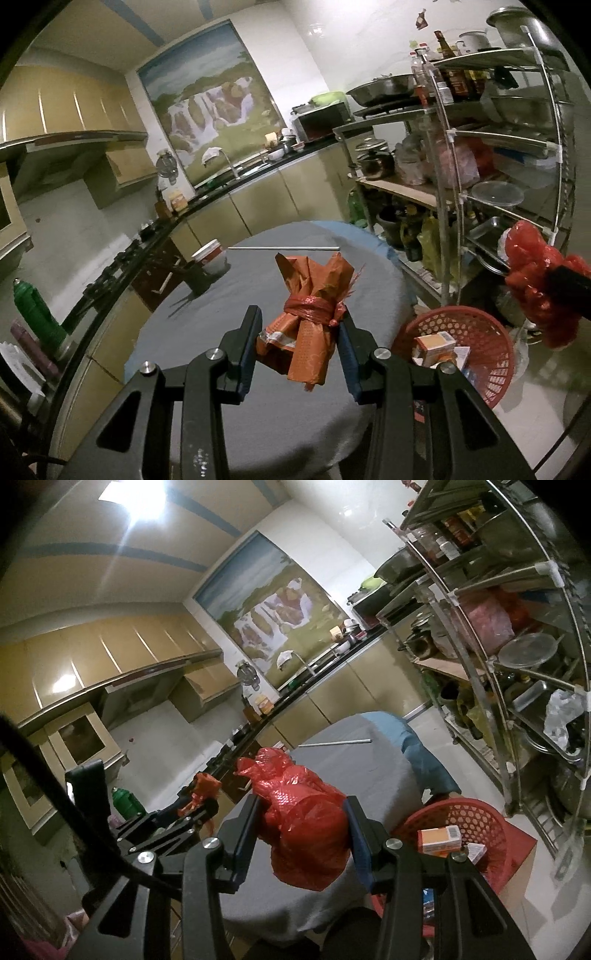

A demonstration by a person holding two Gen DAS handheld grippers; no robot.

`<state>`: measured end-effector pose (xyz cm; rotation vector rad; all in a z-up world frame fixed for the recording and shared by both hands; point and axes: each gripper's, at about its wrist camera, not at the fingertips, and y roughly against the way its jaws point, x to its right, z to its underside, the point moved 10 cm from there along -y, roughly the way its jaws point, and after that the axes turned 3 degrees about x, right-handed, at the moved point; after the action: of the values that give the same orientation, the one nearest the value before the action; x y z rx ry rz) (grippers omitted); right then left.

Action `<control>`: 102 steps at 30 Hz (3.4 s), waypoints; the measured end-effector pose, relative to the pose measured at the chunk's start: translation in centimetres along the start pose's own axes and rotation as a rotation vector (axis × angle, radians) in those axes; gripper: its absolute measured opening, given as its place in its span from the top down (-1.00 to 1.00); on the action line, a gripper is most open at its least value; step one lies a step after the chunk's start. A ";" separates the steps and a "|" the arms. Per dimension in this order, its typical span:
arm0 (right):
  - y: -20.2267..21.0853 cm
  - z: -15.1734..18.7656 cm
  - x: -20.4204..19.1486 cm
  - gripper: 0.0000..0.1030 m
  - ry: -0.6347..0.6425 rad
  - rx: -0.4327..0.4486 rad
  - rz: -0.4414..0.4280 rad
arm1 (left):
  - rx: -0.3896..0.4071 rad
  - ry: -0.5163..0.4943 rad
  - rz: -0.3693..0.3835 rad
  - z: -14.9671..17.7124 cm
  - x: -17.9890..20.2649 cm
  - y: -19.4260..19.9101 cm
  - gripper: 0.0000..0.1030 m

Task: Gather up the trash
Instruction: 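Lift the orange bag and red bag and hold them above the table, then carry both bags to the red basket and open both tools over it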

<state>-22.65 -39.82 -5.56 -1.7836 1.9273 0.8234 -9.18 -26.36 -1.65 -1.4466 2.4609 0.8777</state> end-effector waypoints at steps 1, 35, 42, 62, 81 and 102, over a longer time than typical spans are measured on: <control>0.2 0.0 0.0 0.06 0.001 0.003 0.004 | 0.000 -0.003 0.003 0.0 0.3 0.0 0.20; 2.5 0.0 2.2 0.06 -0.070 0.018 0.065 | 0.009 -0.056 0.136 -0.3 6.7 -1.7 0.19; 2.7 0.0 2.7 0.06 -0.080 0.019 0.080 | 0.000 -0.071 0.155 0.0 8.2 -2.6 0.19; 1.6 1.7 6.2 0.05 -0.136 -0.022 0.132 | -0.113 -0.063 0.226 3.3 11.1 -5.7 0.19; -0.9 4.1 8.5 0.05 -0.176 -0.088 0.169 | -0.158 -0.076 0.262 5.7 12.4 -6.8 0.19; -3.4 4.5 10.4 0.05 -0.185 -0.129 0.245 | -0.211 -0.074 0.330 6.7 13.4 -10.6 0.19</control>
<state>-21.02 -44.85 -16.14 -1.4962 2.0325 1.1763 -8.28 -36.52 -16.93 -1.0505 2.6608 1.2629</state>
